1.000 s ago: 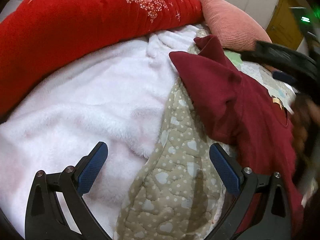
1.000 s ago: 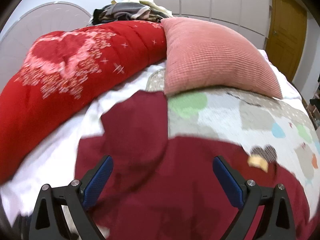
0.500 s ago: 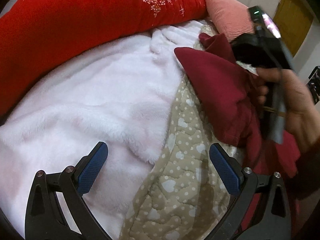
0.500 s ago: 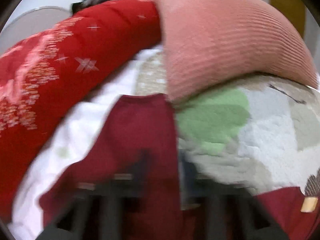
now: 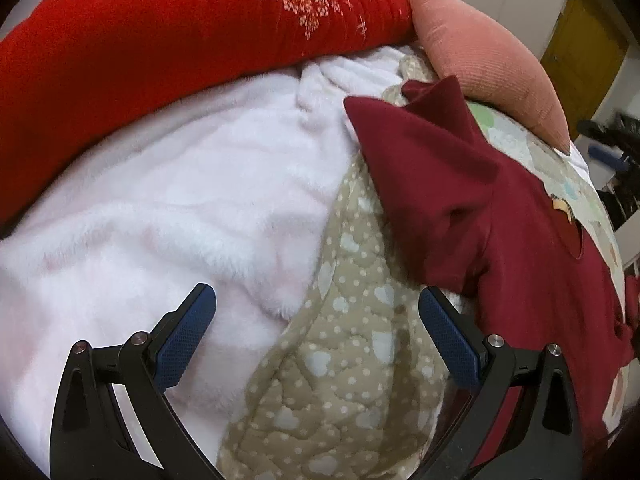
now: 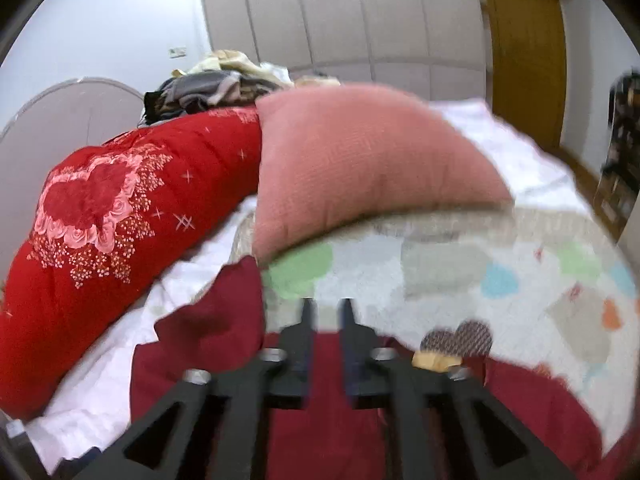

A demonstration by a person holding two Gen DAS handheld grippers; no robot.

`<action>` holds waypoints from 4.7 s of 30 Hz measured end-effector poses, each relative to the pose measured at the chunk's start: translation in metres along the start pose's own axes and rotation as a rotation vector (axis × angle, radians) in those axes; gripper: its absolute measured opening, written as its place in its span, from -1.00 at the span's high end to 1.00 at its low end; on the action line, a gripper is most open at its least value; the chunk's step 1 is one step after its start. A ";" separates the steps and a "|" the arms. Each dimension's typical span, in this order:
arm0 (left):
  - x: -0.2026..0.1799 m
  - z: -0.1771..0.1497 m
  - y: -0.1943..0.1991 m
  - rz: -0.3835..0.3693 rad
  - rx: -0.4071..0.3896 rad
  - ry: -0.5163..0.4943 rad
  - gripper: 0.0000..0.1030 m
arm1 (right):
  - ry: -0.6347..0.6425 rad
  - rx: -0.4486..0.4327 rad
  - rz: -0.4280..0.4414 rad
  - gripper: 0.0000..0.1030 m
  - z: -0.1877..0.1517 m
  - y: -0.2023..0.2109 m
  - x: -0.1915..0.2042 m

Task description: Fold small clothes

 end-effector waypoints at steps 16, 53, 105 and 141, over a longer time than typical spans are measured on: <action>0.011 0.007 -0.014 0.020 0.021 0.008 -0.98 | 0.128 0.221 0.070 0.45 -0.032 -0.138 0.095; 0.003 0.005 -0.016 0.041 0.030 -0.030 -0.98 | 0.050 0.196 0.155 0.68 -0.023 -0.148 0.079; -0.107 -0.012 -0.024 0.007 0.014 -0.333 -0.98 | -0.113 0.157 -0.258 -0.15 -0.152 0.102 -0.194; -0.082 0.026 -0.038 -0.031 0.007 -0.226 -0.98 | 0.023 0.073 -0.349 0.88 -0.083 0.011 -0.233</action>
Point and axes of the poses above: each gripper's, at about its wrist camera, not at the fingertips, and y roughly against the way its jaws point, x to its left, z to its top, the point moved 8 cm from there along -y, roughly the way its jaws point, and after that the axes turned 12 degrees about -z, right-handed, at the moved point
